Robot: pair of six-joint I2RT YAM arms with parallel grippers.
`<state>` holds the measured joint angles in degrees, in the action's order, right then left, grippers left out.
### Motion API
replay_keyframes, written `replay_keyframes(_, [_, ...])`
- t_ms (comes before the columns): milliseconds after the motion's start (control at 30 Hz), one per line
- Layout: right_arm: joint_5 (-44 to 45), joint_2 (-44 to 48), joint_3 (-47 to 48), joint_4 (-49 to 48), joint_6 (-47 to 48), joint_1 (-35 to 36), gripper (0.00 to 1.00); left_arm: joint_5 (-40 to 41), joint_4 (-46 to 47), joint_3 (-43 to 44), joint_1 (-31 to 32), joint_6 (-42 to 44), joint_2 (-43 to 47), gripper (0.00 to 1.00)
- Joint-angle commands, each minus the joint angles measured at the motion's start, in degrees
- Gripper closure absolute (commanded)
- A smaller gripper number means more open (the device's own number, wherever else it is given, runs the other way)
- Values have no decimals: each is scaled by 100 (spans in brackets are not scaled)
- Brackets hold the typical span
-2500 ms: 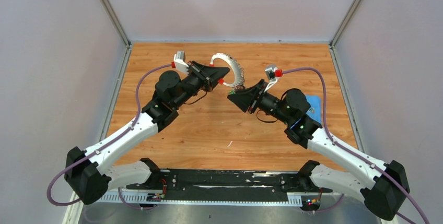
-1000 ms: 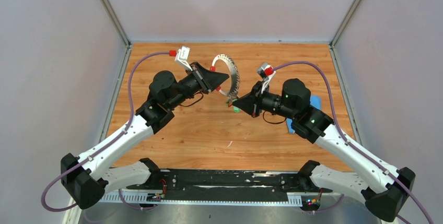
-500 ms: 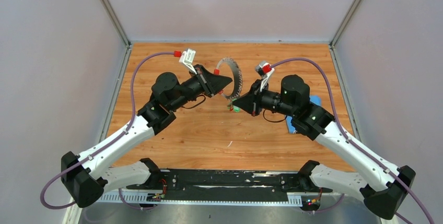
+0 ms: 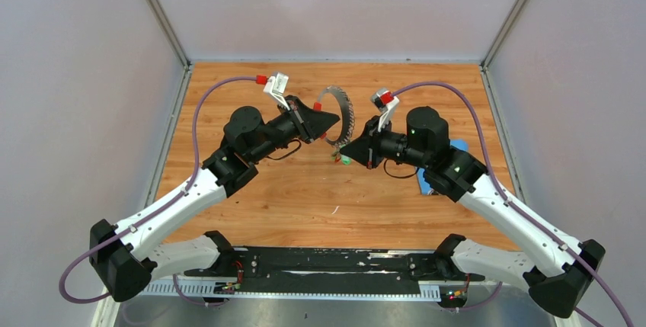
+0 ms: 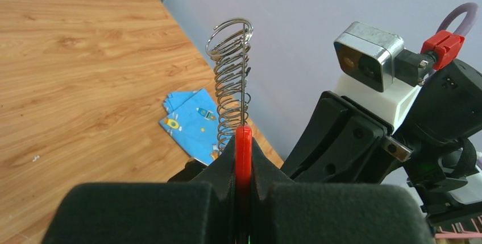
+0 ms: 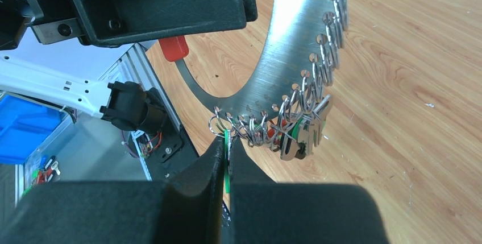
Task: Remove the keys from the keyring
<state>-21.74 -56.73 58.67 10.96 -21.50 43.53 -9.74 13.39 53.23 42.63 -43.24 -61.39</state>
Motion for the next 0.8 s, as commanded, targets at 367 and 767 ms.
replay_keyframes(367, [196,275,-98,99,-264,49,99,212,138,-119,52,45,169,100])
replay_keyframes(767, [-106,321,-192,129,-356,3,99,191,121,-78,52,357,250,100])
